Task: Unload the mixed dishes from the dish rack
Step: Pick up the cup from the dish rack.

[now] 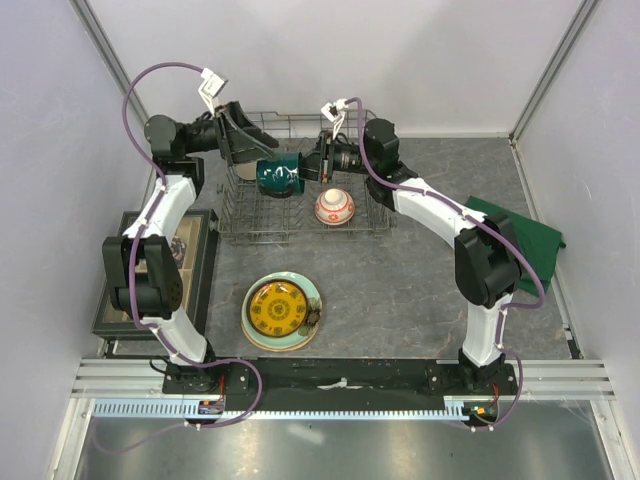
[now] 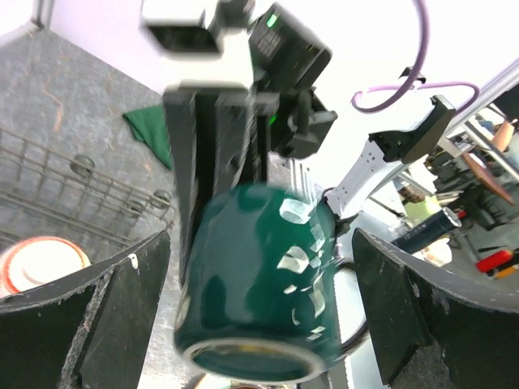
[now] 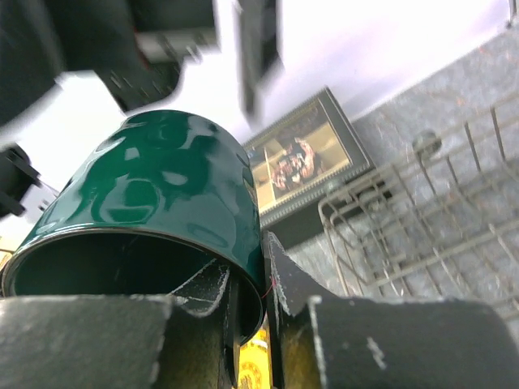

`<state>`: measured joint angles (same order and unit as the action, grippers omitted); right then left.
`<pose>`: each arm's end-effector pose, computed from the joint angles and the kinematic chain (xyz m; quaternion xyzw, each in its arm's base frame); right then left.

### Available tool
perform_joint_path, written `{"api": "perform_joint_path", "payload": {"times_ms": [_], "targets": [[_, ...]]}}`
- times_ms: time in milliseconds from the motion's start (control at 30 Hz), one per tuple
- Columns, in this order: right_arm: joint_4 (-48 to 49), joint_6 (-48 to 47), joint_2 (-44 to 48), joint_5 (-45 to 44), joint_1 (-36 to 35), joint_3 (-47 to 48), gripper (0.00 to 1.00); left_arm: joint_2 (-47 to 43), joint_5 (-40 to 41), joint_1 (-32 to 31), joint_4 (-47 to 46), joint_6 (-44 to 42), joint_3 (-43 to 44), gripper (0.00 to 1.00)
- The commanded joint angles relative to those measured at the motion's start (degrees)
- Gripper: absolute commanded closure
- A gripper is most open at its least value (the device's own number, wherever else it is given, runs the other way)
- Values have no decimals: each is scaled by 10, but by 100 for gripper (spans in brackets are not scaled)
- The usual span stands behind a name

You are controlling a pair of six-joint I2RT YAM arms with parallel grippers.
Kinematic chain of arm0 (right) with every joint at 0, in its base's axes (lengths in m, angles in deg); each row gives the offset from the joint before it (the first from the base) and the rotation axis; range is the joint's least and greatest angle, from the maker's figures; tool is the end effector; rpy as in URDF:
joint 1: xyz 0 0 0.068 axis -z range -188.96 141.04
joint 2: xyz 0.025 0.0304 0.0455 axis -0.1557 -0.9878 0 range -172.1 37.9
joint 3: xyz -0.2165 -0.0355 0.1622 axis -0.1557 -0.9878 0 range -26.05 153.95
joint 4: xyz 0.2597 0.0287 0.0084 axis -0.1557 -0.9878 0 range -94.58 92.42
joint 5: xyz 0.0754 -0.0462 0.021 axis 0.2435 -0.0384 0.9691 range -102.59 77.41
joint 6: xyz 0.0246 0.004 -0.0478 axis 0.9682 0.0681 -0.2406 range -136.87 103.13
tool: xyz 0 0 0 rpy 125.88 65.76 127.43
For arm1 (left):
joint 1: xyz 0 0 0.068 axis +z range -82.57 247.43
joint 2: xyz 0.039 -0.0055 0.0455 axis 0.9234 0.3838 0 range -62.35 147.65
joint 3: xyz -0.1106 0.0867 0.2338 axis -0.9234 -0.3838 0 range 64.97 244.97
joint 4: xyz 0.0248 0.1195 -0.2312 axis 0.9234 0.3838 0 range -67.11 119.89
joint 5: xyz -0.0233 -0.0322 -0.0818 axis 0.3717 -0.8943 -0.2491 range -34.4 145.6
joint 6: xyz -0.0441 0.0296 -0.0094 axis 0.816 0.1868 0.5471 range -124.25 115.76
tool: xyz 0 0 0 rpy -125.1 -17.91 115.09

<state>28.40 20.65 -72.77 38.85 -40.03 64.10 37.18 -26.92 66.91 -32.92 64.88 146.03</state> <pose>0.3790 0.2610 0.3400 -0.2866 0.6231 0.6168 0.3863 0.3773 -0.0388 0.4008 0.3004 0.6085 -0.6248 0.3861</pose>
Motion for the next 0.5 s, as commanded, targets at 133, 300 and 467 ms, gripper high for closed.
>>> {"api": "perform_joint_path", "payload": {"times_ms": [133, 300, 467], "targets": [[-12, -62, 36, 4, -6, -32, 100, -9, 14, 4, 139, -77, 71, 1], [-52, -102, 56, -4, -7, -41, 100, -17, 65, 4, 408, -296, 131, 1], [-66, -119, 71, -11, -8, -52, 100, -16, 116, 4, 574, -405, 169, 1]]}}
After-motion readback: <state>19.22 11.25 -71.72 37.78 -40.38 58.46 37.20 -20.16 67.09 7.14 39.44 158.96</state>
